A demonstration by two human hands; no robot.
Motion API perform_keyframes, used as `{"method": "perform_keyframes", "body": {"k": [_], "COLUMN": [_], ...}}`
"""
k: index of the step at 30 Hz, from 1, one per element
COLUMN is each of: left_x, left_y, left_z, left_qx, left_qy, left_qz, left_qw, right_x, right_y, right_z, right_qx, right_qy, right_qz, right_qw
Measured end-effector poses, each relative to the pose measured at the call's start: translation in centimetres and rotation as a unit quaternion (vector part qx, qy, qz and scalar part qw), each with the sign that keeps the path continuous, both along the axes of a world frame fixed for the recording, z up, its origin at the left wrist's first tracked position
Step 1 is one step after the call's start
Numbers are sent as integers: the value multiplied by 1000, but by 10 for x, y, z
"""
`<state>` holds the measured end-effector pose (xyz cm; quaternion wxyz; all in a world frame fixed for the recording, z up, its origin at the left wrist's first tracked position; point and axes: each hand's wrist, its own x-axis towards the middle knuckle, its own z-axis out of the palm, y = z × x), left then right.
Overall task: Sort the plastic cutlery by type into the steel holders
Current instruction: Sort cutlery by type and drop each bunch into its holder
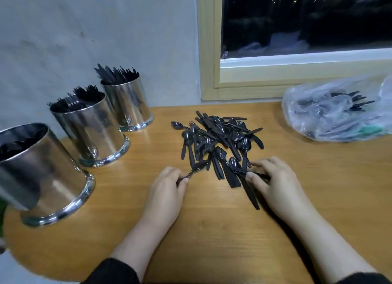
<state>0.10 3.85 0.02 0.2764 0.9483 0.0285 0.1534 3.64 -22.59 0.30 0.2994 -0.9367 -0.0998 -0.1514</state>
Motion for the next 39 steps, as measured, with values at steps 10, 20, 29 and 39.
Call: {"method": "perform_keyframes", "body": {"k": [10,20,29,39], "left_x": [-23,-19,-22,-29], "left_y": [-37,-58,-61,-60], "left_z": [10,6,8,18], "left_qx": [-299,-314,-299,-271], "left_qy": [-17,-28,-21,-87], "left_qz": [67,55,56,47], "left_qw": [952,947,952,957], "right_x": [16,15,24,9], "right_y": [-20,-20,-40,-33], "right_z": [9,21,26,39], "right_qx": [-101,-39,304,207], "right_qy": [96,83,117,168], "right_qz": [-5,-14,-30,108], "right_qw": [990,996,945,958]}}
